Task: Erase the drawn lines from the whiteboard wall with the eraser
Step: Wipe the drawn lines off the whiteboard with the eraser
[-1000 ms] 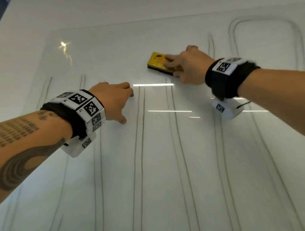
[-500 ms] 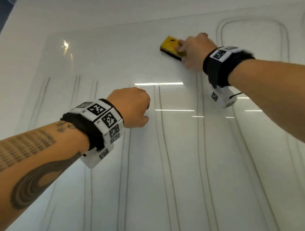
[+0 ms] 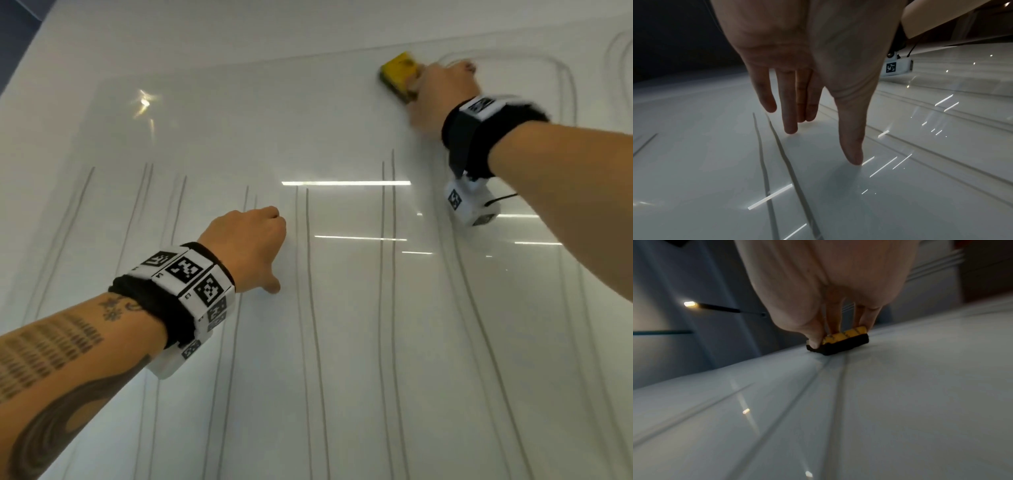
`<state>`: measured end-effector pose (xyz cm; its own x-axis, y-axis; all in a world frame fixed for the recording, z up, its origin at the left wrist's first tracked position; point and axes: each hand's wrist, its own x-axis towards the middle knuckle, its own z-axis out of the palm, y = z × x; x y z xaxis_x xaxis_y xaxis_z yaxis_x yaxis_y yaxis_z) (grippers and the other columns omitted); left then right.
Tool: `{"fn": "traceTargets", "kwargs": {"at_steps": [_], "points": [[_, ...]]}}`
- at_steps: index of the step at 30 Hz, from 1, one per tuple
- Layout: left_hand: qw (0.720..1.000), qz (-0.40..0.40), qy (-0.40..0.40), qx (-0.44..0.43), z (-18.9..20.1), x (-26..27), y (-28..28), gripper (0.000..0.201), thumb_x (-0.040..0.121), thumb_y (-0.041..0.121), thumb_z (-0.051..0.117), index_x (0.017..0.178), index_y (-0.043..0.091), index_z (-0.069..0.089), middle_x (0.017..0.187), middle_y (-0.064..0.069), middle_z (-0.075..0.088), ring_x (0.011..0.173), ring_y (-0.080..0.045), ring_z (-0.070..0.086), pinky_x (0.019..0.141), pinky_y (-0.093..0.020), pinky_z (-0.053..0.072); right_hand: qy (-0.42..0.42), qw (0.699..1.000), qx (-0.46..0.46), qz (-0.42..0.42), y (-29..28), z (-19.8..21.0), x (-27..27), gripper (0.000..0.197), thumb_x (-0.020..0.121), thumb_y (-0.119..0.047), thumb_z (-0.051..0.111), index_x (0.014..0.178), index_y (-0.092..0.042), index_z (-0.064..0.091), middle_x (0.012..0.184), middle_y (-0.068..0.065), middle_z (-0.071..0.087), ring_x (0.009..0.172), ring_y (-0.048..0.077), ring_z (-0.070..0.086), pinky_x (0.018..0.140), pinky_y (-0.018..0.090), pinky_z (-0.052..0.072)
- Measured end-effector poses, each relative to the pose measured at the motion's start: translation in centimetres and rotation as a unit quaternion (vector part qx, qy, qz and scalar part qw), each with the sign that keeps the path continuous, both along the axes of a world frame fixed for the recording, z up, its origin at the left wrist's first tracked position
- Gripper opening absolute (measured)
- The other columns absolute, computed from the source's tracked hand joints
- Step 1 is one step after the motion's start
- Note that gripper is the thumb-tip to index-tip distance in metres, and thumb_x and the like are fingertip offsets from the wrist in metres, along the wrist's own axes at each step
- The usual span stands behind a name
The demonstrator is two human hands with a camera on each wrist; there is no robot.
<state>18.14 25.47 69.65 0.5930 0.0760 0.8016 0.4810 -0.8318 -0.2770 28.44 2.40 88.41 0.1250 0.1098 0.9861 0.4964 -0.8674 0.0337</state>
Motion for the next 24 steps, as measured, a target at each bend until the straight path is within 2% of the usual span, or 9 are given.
{"fn": "traceTargets", "kwargs": {"at_steps": [5,7,9,12,15,17,20,22,24], "points": [[1.000,0.010,0.000,-0.004,0.2,0.0,-0.5,0.076,0.064,0.061,0.086,0.118,0.015,0.061,0.110,0.005,0.055,0.084,-0.022,0.061,0.076,-0.039,0.057,-0.081,0.942,-0.322,0.050,1.9,-7.3,0.0,0.049,0.102,-0.022,0.051,0.149,-0.035,0.049,0.160,-0.012,0.039,0.126,0.041,0.038,0.110,0.044,0.034],[1.000,0.013,0.007,0.003,0.3,0.0,-0.7,0.075,0.064,0.062,0.086,0.117,0.015,0.062,0.109,0.005,0.055,0.083,-0.021,0.061,0.074,-0.037,0.056,-0.101,0.953,-0.284,-0.022,0.5,-3.9,0.6,0.048,0.104,-0.023,0.050,0.151,-0.032,0.047,0.162,-0.007,0.038,0.130,0.044,0.038,0.113,0.046,0.032],[1.000,0.015,0.008,0.012,0.3,0.2,-0.6,0.073,0.065,0.061,0.086,0.117,0.015,0.063,0.108,0.006,0.055,0.080,-0.019,0.060,0.069,-0.033,0.054,-0.089,0.979,-0.146,-0.109,-2.0,1.0,1.2,0.046,0.104,-0.023,0.049,0.151,-0.020,0.047,0.158,0.011,0.042,0.136,0.052,0.036,0.115,0.052,0.032],[1.000,-0.003,-0.004,0.008,-0.1,0.5,0.3,0.071,0.069,0.061,0.084,0.119,0.015,0.063,0.112,0.006,0.056,0.081,-0.018,0.061,0.070,-0.032,0.053,-0.061,0.990,0.029,-0.122,-4.0,5.4,1.8,0.034,0.100,-0.019,0.052,0.128,0.000,0.056,0.126,0.031,0.056,0.115,0.054,0.053,0.104,0.059,0.045],[1.000,-0.013,-0.006,0.001,0.0,0.3,0.7,0.068,0.069,0.061,0.084,0.116,0.015,0.064,0.112,0.005,0.058,0.084,-0.019,0.063,0.074,-0.037,0.057,-0.056,0.992,-0.058,-0.102,-1.3,3.6,1.6,0.041,0.100,-0.018,0.046,0.139,-0.006,0.051,0.142,0.026,0.052,0.122,0.054,0.049,0.113,0.058,0.034],[1.000,-0.012,-0.006,-0.002,0.7,0.0,0.1,0.063,0.071,0.058,0.083,0.114,0.016,0.065,0.108,0.003,0.061,0.085,-0.021,0.064,0.074,-0.037,0.057,-0.063,0.980,-0.178,-0.058,0.6,-0.6,1.2,0.048,0.103,-0.023,0.045,0.151,-0.024,0.045,0.162,0.005,0.037,0.133,0.050,0.040,0.119,0.051,0.024],[0.998,-0.038,-0.057,0.016,2.2,-0.2,-1.9,0.051,0.078,0.050,0.078,0.114,0.017,0.065,0.109,0.000,0.062,0.089,-0.026,0.064,0.071,-0.037,0.054,-0.074,0.948,-0.309,0.009,0.6,-5.6,1.1,0.050,0.104,-0.022,0.052,0.151,-0.038,0.045,0.162,-0.016,0.033,0.115,0.033,0.039,0.109,0.041,0.031],[0.992,-0.094,-0.066,0.043,3.0,0.8,-3.6,0.058,0.079,0.053,0.076,0.122,0.017,0.062,0.119,0.001,0.057,0.096,-0.026,0.062,0.073,-0.039,0.053,-0.081,0.946,-0.313,0.008,-1.2,-5.5,1.6,0.050,0.103,-0.022,0.055,0.150,-0.038,0.046,0.160,-0.019,0.035,0.112,0.031,0.041,0.107,0.038,0.031],[0.990,-0.123,-0.015,0.064,3.5,1.9,-5.1,0.080,0.073,0.061,0.078,0.135,0.018,0.051,0.132,0.004,0.047,0.106,-0.022,0.057,0.073,-0.038,0.052,-0.098,0.968,-0.230,-0.025,-3.5,-2.6,1.9,0.049,0.105,-0.022,0.053,0.152,-0.031,0.045,0.163,-0.010,0.034,0.128,0.042,0.042,0.117,0.042,0.025]]}}
